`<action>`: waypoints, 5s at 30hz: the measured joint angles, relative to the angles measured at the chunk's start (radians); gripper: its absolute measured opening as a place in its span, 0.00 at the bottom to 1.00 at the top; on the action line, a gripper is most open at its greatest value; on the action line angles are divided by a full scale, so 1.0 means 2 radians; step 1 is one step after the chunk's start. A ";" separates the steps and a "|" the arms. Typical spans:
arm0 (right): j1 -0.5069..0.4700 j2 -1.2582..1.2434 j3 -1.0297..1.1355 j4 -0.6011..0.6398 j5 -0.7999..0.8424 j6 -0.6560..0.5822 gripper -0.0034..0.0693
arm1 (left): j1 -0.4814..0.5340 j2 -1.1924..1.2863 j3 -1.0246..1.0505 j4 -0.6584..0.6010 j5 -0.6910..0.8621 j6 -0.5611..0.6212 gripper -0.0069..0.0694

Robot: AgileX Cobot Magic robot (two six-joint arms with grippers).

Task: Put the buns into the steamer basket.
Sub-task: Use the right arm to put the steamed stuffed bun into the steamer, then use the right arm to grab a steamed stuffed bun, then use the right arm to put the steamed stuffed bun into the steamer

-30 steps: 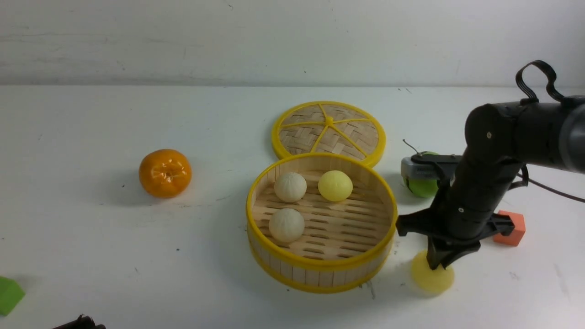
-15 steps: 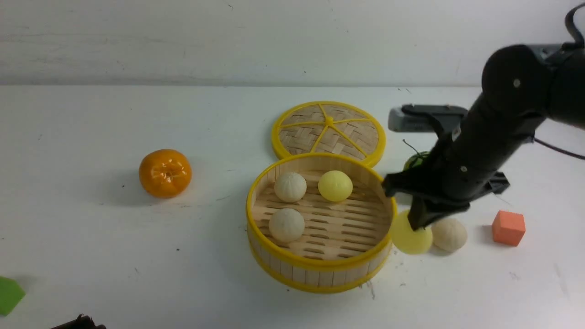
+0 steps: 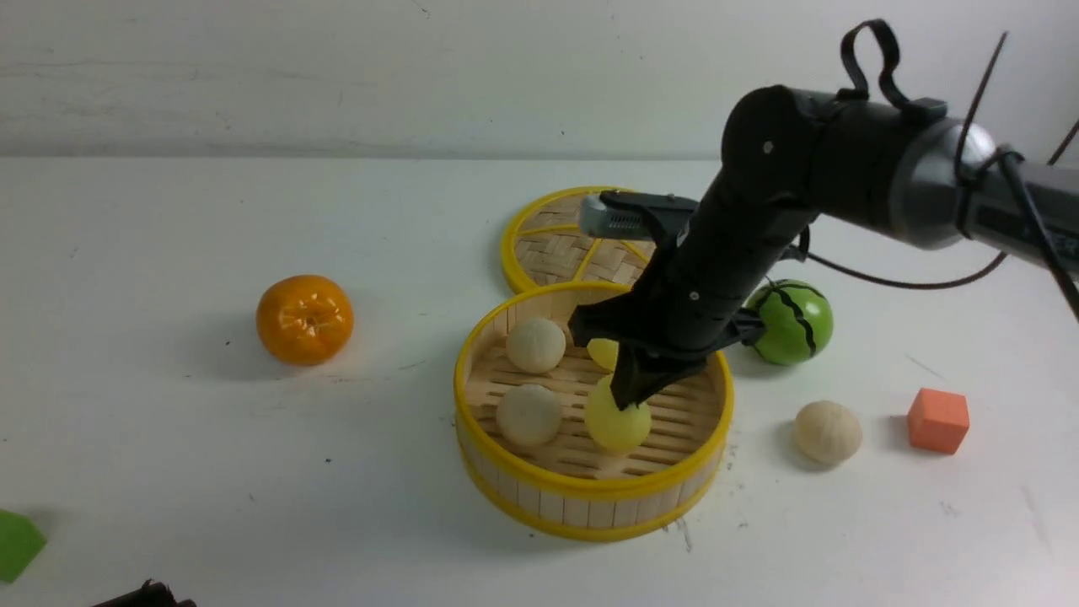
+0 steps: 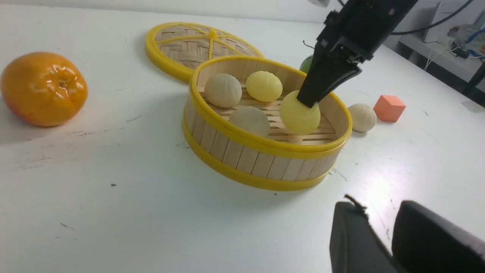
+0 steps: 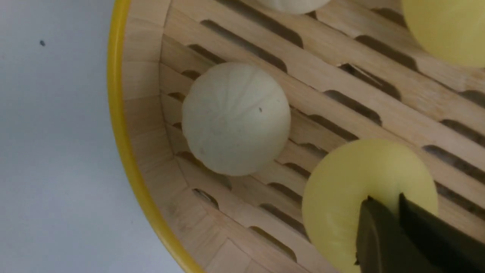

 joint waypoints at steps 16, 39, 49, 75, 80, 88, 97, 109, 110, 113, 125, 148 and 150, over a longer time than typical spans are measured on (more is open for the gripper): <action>0.000 -0.034 -0.012 -0.018 0.029 -0.002 0.58 | 0.000 0.000 0.000 0.000 0.000 0.000 0.32; -0.143 -0.107 0.136 -0.093 0.011 0.049 0.33 | 0.000 0.000 0.000 0.000 0.000 0.000 0.33; -0.144 -0.067 0.136 -0.082 -0.025 0.028 0.41 | 0.000 0.000 0.000 0.000 0.000 0.000 0.33; -0.145 -0.042 0.134 -0.094 -0.062 0.045 0.36 | 0.000 0.000 0.000 0.000 0.000 0.000 0.33; -0.145 -0.048 0.116 -0.096 -0.026 0.045 0.36 | 0.000 0.000 0.000 0.000 0.000 0.000 0.33; -0.145 -0.041 0.110 -0.103 -0.021 0.047 0.38 | 0.000 0.000 0.000 0.000 0.000 0.000 0.33; -0.150 -0.025 0.110 -0.103 -0.038 0.047 0.38 | 0.000 0.000 0.000 0.000 0.000 0.000 0.33; -0.150 -0.025 0.110 -0.102 -0.037 0.038 0.07 | 0.000 0.000 0.000 0.000 0.000 0.000 0.33; -0.150 -0.025 0.110 -0.102 -0.035 0.036 0.06 | 0.000 0.000 0.000 0.000 0.000 0.000 0.33; -0.149 -0.036 0.109 -0.102 -0.020 0.028 0.05 | 0.000 0.000 0.000 0.000 0.000 0.000 0.33; -0.054 -0.092 0.037 -0.059 0.006 0.000 0.06 | 0.000 0.000 0.000 0.000 0.000 0.000 0.35; -0.045 0.002 0.010 -0.032 -0.028 0.000 0.41 | 0.000 0.000 0.000 0.000 0.000 0.000 0.38; -0.045 -0.008 0.010 -0.032 -0.018 0.000 0.51 | 0.000 0.000 0.000 0.000 0.000 0.000 0.38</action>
